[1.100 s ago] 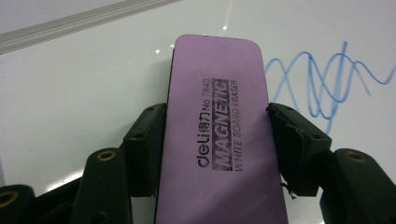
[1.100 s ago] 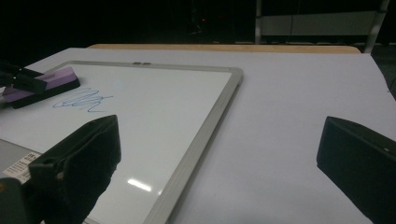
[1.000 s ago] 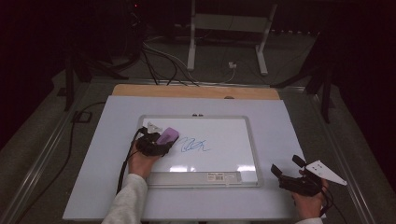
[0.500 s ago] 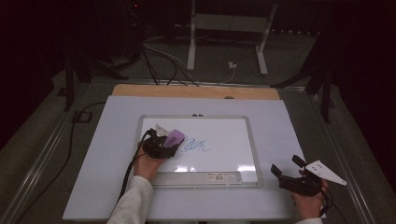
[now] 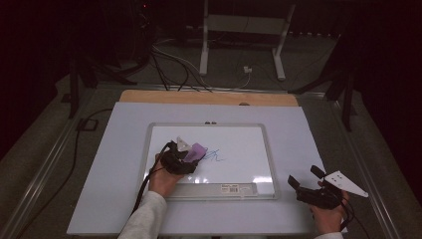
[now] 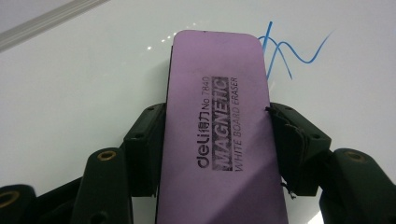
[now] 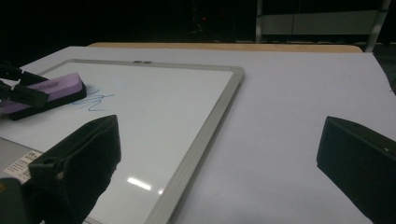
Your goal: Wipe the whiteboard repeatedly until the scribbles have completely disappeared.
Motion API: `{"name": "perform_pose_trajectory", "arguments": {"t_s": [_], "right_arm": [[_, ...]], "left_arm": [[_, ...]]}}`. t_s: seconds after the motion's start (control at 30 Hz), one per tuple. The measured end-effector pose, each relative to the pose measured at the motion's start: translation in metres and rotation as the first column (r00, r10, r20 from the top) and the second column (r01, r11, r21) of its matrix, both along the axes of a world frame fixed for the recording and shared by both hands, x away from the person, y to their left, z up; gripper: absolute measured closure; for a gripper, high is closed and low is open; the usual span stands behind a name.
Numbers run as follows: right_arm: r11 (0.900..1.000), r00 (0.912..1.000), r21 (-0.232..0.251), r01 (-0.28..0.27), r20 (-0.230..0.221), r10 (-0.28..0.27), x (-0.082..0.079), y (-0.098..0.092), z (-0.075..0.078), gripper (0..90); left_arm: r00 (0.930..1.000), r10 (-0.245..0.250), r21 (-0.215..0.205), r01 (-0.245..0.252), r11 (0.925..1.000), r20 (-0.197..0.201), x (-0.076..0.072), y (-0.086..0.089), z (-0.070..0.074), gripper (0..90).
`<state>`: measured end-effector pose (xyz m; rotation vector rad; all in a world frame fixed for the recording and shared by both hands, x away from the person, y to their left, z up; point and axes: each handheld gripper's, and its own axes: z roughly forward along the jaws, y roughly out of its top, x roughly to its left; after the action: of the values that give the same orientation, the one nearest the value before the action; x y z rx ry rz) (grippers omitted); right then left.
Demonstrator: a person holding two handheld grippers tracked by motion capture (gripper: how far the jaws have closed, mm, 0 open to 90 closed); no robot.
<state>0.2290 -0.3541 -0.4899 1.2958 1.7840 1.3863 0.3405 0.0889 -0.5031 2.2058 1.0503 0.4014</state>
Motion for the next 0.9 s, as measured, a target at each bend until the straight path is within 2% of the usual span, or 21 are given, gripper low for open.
{"name": "perform_pose_trajectory", "arguments": {"t_s": [0.1, 0.2, 0.23, 0.3, 0.43, 0.53, 0.63, 0.7, 0.8, 0.9], "right_arm": [[1.0, 1.0, 0.005, 0.005, 0.001, -0.005, -0.001, -0.001, 0.0, 0.3], [1.0, 1.0, 0.007, 0.007, -0.001, -0.007, -0.001, -0.002, 0.0, 0.3], [1.0, 1.0, 0.006, 0.006, -0.001, -0.006, -0.001, -0.002, 0.0, 0.3], [1.0, 1.0, 0.005, 0.004, -0.002, -0.004, 0.0, -0.001, 0.0, 0.3], [1.0, 1.0, -0.001, -0.002, -0.005, 0.002, 0.001, 0.001, -0.001, 0.3], [1.0, 1.0, 0.001, -0.003, 0.001, 0.003, 0.0, 0.001, 0.0, 0.3], [1.0, 1.0, 0.01, 0.003, 0.0, -0.003, 0.0, -0.001, 0.0, 0.3], [1.0, 0.9999, 0.02, 0.011, 0.001, -0.011, 0.0, -0.003, 0.001, 0.3], [0.999, 0.9998, 0.034, 0.021, 0.006, -0.021, -0.002, -0.006, 0.001, 0.3], [0.998, 0.9996, 0.047, 0.029, 0.003, -0.029, -0.002, -0.007, 0.001, 0.3]], "left_arm": [[0.9982, 0.057, 0.016, -0.057, 0.9982, 0.017, 0.005, 0.007, 0.0, 41.9], [0.9921, 0.125, -0.022, -0.125, 0.9919, -0.011, 0.014, 0.018, -0.001, 42.0], [0.9916, 0.128, -0.031, -0.129, 0.9912, -0.02, 0.015, 0.019, -0.002, 42.0], [0.9928, 0.12, -0.014, -0.12, 0.9927, -0.007, 0.012, 0.016, -0.001, 42.0], [0.9986, 0.052, -0.005, -0.052, 0.9986, -0.001, 0.005, 0.004, 0.0, 41.9], [1.0, 0.004, 0.001, -0.004, 1.0, -0.007, 0.0, -0.007, 0.0, 41.9], [1.0, -0.008, 0.011, 0.009, 0.9999, -0.004, -0.001, -0.01, 0.001, 41.9], [0.9999, -0.005, 0.007, 0.005, 1.0, -0.011, 0.001, -0.009, 0.001, 41.9], [0.9991, 0.038, 0.057, -0.039, 0.9976, 0.016, 0.006, -0.004, 0.003, 41.9], [0.9949, 0.1, 0.031, -0.1, 0.9945, 0.0, 0.013, 0.007, 0.001, 41.9]]}}
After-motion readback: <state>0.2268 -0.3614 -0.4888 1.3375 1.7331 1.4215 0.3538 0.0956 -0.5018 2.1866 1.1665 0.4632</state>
